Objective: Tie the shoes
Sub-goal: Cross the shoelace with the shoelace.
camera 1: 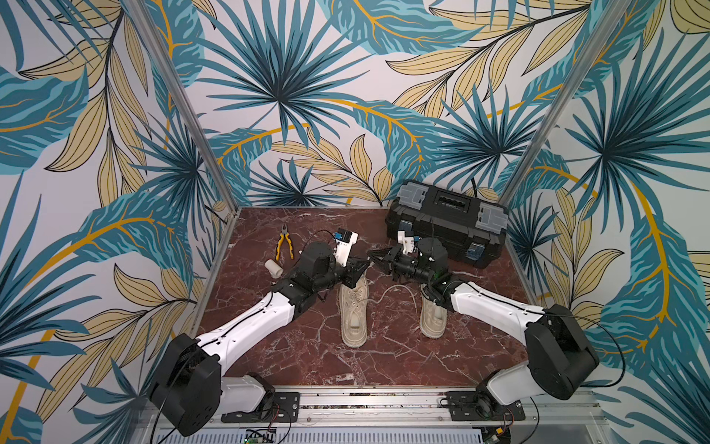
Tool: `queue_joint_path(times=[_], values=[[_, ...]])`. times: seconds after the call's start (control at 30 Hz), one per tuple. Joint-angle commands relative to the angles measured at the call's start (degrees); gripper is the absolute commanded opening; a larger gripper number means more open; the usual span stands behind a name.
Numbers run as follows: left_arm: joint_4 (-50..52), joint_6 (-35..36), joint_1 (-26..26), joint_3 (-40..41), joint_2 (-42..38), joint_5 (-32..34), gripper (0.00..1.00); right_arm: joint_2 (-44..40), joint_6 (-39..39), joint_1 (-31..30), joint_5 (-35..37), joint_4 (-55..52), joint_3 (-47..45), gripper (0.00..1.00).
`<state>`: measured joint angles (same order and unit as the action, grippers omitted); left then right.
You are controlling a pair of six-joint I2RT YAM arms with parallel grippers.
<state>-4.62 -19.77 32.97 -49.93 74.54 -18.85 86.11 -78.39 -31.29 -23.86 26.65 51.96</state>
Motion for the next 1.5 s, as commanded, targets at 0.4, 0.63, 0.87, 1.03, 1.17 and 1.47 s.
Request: queue_joint_path(times=[0.4,0.63,0.87,1.03,1.17,1.47], values=[[-2.0,6.3,-3.0,9.2,-12.2,-1.9,0.74,-6.5,15.9,1.0,0.0,-17.6,9.0,0.00],[-5.9,8.9,-3.0,7.9,-6.0,-5.8,0.74,-6.8,15.7,1.0,-0.2,-17.5,9.1,0.00],[-10.2,8.3,-3.1,5.2,2.3,-7.6,0.71,-7.4,15.9,1.0,0.2,-18.1,9.0,0.00],[-13.6,6.6,-3.0,4.0,5.8,-10.3,0.62,-7.4,16.3,1.0,0.7,-18.7,9.0,0.00],[-15.4,5.6,-3.1,3.4,7.6,-11.7,0.57,-7.2,17.0,1.0,1.1,-19.5,9.1,0.00],[-16.6,4.6,-2.9,0.9,10.4,-13.8,0.35,-6.5,17.5,1.1,1.5,-20.4,9.5,0.00]])
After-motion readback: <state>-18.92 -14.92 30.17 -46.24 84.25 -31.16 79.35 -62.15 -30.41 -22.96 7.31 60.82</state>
